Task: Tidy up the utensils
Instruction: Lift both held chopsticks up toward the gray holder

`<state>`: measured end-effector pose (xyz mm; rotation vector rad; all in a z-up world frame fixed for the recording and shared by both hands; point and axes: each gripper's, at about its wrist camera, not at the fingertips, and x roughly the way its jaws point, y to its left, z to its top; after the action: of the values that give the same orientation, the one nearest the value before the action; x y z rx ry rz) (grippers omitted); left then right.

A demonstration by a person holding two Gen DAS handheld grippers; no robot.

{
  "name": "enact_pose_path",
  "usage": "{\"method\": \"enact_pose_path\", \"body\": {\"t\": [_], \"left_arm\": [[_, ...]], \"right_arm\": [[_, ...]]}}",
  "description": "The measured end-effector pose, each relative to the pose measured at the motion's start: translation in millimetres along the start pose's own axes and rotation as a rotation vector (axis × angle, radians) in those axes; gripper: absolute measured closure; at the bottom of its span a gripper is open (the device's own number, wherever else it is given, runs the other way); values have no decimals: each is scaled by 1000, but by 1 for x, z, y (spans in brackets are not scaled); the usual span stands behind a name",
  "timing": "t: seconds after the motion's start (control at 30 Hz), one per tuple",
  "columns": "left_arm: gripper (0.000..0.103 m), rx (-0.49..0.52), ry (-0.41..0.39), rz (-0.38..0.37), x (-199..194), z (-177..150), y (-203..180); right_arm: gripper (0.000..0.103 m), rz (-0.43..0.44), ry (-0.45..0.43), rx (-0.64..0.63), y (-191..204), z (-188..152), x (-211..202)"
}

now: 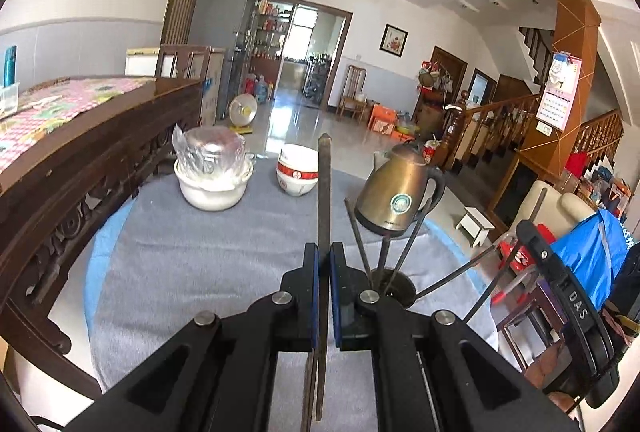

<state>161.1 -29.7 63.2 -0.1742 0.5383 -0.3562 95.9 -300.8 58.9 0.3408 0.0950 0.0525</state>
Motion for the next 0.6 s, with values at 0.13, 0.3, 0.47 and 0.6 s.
{"method": "enact_pose_path", "body": {"t": [0.13, 0.3, 0.47, 0.6], "left_arm": [[98, 19, -25, 10, -5, 3, -7], [98, 24, -32, 4, -8, 8, -14], [98, 20, -65, -18, -7, 20, -23], [98, 9, -117, -48, -5, 35, -36]], "right_arm": [[97, -45, -70, -23, -1, 10, -2], [97, -77, -120, -30, -5, 20, 4], [97, -120, -155, -34, -8, 26, 9], [97, -149, -189, -36, -10, 34, 12]]}}
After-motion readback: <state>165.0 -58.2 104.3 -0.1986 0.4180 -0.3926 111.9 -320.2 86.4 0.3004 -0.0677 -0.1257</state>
